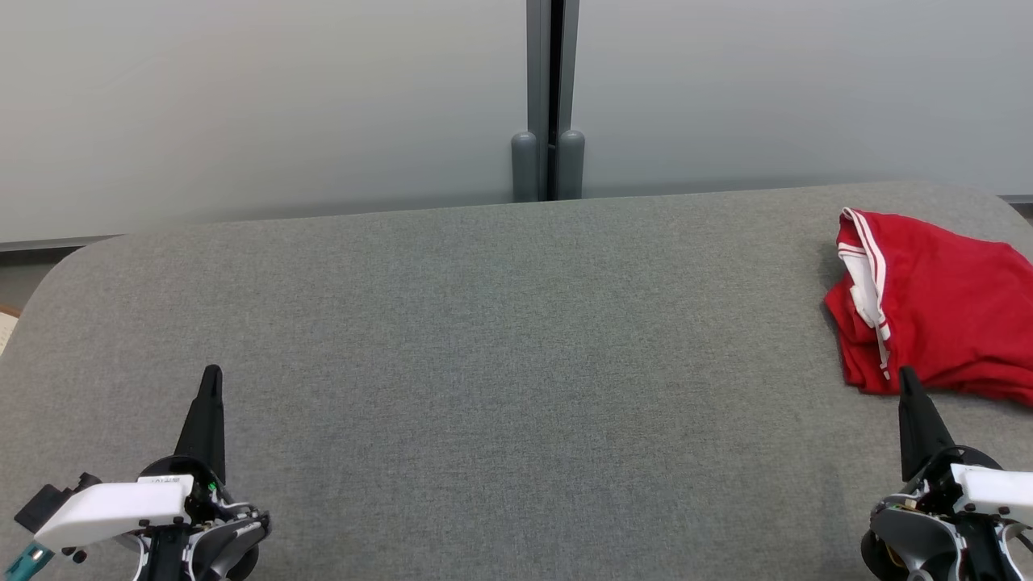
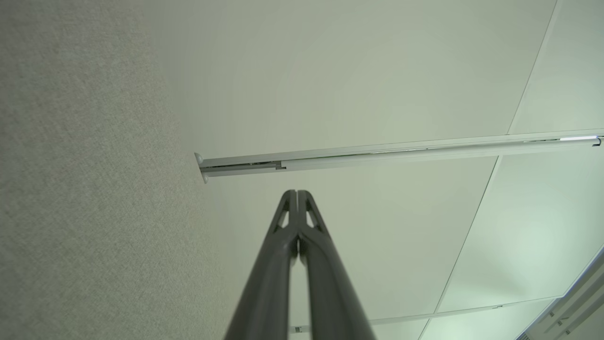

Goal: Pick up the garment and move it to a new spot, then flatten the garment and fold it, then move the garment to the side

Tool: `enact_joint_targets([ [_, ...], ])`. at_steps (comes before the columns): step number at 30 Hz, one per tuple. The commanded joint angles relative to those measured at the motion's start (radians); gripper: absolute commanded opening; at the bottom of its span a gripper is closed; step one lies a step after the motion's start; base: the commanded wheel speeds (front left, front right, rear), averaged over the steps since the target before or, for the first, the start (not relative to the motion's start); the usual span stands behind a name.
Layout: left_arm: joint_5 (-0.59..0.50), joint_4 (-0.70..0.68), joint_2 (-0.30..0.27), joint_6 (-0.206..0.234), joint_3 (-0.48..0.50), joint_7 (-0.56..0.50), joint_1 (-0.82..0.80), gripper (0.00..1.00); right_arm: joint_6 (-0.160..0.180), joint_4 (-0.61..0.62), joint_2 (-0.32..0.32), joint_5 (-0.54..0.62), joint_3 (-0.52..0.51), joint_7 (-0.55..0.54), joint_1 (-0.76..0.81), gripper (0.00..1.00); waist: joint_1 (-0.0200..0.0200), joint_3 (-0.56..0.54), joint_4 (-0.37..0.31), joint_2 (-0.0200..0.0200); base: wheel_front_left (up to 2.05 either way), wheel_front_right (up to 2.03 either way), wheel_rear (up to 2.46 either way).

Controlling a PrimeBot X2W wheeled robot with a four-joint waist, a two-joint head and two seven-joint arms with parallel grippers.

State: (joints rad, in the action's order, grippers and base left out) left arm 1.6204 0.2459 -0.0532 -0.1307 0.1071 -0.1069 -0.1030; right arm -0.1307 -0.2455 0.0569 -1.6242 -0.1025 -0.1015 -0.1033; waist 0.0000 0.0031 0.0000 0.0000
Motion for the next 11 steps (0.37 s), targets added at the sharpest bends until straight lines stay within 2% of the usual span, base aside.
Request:
enact_joint_targets([
  [1,-0.004,0.001,-0.002,-0.003,0.004,-0.005,-0.012,0.00,0.000,-0.002,0.002,0.005,-0.003,-0.007,-0.010,0.00,0.0000,0.000,0.000,0.0000,0.00,0.00,0.00],
  [11,-0.005,0.001,-0.001,-0.003,0.005,-0.004,-0.012,0.00,0.000,-0.002,0.001,0.006,-0.004,-0.007,-0.010,0.00,0.0000,0.000,0.000,0.0000,0.00,0.00,0.00],
])
